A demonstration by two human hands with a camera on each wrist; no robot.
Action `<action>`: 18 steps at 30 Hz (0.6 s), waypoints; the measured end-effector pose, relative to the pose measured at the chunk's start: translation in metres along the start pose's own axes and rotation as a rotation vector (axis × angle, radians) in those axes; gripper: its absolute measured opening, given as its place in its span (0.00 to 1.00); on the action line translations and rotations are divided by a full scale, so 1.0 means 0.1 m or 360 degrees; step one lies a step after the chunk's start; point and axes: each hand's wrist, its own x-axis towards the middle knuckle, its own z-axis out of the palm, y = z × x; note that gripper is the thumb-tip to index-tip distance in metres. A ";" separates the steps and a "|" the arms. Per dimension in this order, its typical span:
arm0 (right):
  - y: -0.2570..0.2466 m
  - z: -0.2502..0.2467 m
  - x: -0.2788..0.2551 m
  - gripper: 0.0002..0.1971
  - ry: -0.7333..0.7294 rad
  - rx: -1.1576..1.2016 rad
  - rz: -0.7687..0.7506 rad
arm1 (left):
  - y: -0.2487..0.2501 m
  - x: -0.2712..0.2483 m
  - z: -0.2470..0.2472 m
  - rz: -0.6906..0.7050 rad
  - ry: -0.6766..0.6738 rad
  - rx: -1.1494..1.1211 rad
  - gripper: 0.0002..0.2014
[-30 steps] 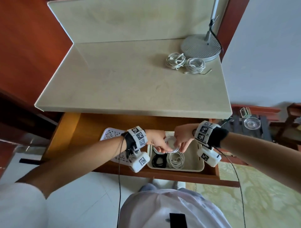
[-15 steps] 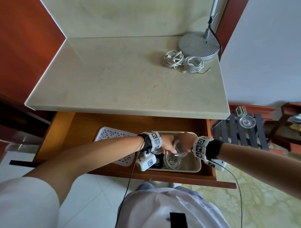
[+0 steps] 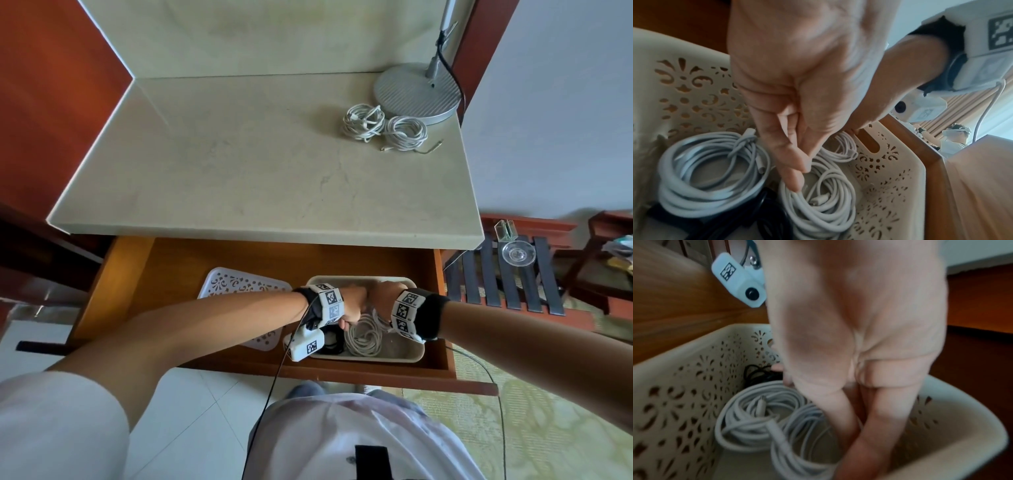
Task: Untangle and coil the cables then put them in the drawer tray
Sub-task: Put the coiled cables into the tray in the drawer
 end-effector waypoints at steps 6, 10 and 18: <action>-0.11 0.08 0.06 0.19 0.0049 -0.0288 -0.0051 | -0.08 -0.01 -0.06 0.0046 -0.0095 0.0032 0.16; -0.14 0.03 0.04 0.21 0.0111 -0.0257 -0.0028 | -0.12 -0.03 -0.10 0.0073 -0.0144 0.0053 0.18; -0.05 -0.02 0.03 0.18 -0.0041 -0.0181 0.0070 | -0.09 -0.10 -0.36 -0.0087 -0.0540 -0.0096 0.16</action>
